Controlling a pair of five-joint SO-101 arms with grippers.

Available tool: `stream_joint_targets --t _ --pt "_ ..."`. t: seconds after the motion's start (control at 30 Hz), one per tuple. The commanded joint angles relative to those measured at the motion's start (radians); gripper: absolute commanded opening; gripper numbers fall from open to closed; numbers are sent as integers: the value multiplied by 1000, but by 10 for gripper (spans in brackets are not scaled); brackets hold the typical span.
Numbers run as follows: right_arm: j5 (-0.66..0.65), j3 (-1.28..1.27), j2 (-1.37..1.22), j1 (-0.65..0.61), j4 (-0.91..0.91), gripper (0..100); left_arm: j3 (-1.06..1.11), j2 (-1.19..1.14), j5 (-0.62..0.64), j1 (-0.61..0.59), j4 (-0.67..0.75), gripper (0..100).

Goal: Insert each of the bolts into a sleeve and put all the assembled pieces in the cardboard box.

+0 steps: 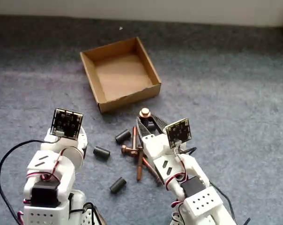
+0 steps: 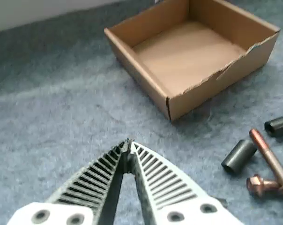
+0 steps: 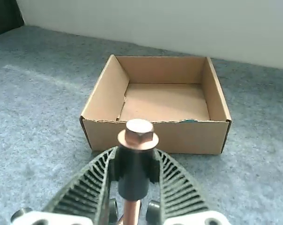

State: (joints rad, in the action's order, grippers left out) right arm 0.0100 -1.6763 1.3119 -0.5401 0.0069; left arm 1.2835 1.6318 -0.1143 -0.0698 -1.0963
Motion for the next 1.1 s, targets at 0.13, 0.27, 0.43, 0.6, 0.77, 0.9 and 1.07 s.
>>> stream_joint_targets --t 0.13,0.27,0.43,0.6,0.77,0.9,1.07 --pt "11 35 12 35 114 5 305 2 -92 -108 144 6" --pt "55 203 10 51 298 5 328 4 -109 -113 169 6" --pt "68 443 -104 51 352 5 367 4 -127 -50 170 7" --pt "68 693 -418 54 348 5 371 4 -184 -50 170 7" --pt "66 947 -676 56 283 5 390 4 -184 -51 176 7" --pt "25 1058 -849 67 94 5 397 4 -184 -51 196 7" --pt "-86 1069 -1078 76 -114 5 397 4 -184 -51 196 7"
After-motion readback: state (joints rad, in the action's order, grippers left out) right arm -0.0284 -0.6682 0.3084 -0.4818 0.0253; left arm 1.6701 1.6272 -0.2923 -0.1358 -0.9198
